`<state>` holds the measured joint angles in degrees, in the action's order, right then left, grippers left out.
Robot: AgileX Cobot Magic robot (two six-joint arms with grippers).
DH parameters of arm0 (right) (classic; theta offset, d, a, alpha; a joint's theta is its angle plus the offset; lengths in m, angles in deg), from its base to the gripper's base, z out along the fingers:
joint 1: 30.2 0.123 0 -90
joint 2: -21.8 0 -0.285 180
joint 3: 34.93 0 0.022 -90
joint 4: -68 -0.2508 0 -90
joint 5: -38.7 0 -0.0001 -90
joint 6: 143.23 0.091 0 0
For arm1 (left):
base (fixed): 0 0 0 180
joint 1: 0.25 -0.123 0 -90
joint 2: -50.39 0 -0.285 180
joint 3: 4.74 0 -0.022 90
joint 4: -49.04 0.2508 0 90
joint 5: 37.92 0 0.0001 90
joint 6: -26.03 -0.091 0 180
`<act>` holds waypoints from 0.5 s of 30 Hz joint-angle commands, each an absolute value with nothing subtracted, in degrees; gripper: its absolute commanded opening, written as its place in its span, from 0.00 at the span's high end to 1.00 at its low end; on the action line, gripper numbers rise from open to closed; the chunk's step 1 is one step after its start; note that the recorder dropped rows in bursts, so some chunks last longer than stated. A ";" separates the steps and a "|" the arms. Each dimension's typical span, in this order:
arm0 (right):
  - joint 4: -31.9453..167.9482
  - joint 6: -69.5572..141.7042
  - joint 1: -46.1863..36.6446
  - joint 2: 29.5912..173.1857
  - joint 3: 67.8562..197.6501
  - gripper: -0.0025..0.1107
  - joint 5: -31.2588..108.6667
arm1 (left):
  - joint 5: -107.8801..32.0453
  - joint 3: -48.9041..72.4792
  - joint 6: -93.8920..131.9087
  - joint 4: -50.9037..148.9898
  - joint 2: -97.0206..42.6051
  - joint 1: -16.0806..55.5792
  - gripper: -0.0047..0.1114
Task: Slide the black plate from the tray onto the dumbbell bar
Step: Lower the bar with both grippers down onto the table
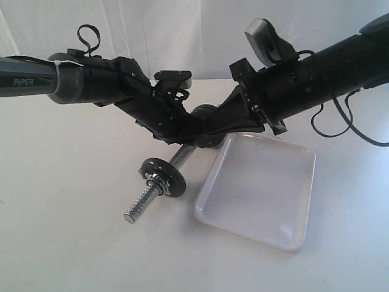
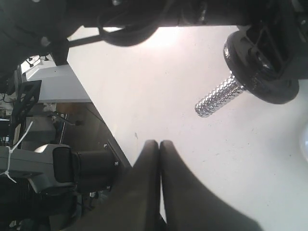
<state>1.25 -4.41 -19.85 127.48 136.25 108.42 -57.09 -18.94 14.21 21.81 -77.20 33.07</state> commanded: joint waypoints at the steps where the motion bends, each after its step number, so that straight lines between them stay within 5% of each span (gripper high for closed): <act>1: 1.00 -4.42 -19.75 126.92 136.45 0.98 108.67 | -58.06 -18.96 14.05 21.41 -76.81 33.06 0.44; 15: 0.14 -4.42 -19.96 126.67 136.57 0.98 108.67 | -66.83 -20.37 17.81 31.34 -71.59 32.17 0.46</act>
<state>0.93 -4.41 -19.85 127.48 136.25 108.42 -62.81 -20.05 15.30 28.52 -74.30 32.95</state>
